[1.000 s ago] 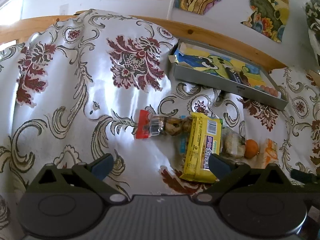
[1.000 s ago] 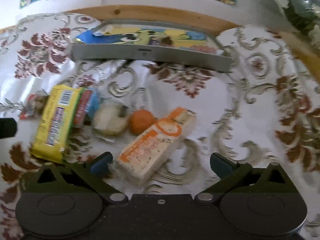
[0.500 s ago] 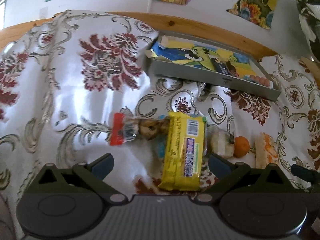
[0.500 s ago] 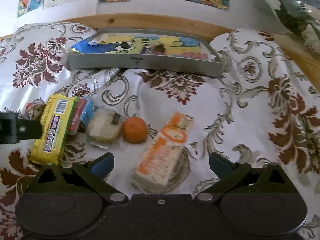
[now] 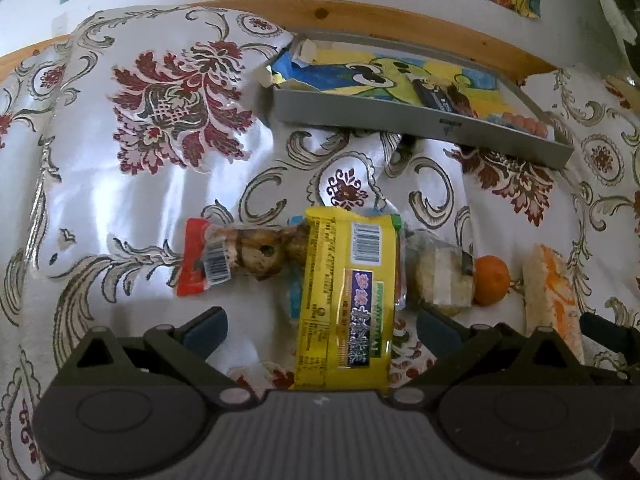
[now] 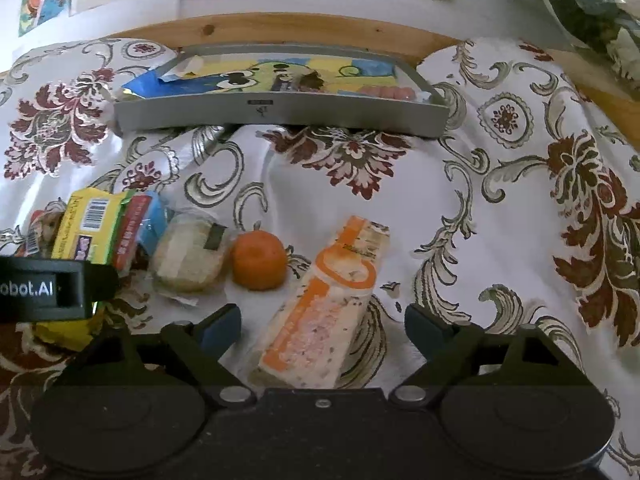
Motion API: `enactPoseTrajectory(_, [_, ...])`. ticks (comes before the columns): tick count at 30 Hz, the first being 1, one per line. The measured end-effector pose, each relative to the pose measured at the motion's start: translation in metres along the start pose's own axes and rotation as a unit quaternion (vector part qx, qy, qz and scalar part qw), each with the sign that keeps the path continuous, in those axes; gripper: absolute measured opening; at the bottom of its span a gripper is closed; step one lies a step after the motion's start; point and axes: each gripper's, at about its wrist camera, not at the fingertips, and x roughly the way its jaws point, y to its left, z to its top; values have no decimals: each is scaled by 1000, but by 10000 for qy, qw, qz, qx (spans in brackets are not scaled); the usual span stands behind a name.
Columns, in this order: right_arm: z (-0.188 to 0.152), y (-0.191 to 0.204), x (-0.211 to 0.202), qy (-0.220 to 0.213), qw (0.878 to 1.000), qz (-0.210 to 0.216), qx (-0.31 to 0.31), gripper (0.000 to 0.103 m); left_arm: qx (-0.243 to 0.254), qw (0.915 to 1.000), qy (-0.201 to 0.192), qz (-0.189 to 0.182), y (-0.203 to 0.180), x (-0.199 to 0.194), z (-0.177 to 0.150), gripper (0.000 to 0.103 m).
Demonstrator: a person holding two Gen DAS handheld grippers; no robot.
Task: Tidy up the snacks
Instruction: 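Move the left tool over the yellow wafer packet while the right approaches the orange-striped cracker bar, then close the left gripper on the yellow packet while the right grasps the cracker bar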
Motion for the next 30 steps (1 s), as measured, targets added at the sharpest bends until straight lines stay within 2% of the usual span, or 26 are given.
enactPoseTrajectory(9, [1,-2,4,83,9999,-4,107,77,54,9999,107,110,-5,4,0,102])
enactPoseTrajectory(12, [0,-1,4,92,9998,43,143,70,116,9997,143,131,-8,4,-1,102])
enactPoseTrajectory(14, [0,1,3,85,9999,63,121,61,133,9997,148,148,-9,4,-2,101])
enactPoseTrajectory(16, [0,2,2,77,9999,99,110,56,130,9997,174,114,-9,4,-2,99])
enactPoseTrajectory(19, [-1,2,2,80,9998,125,105,54,104,9997,234,24,-9,4,-2,96])
enactPoseTrajectory(24, [-2,2,1,103,9997,172,140,52,116,9988,476,20,-11,8,-1,75])
enactPoseTrajectory(26, [-2,1,0,110,9997,189,146,50,127,9987,501,-30,-11,8,-1,62])
enactPoseTrajectory(30, [-3,1,-2,130,9995,231,152,48,128,9986,499,-81,-11,7,-2,52])
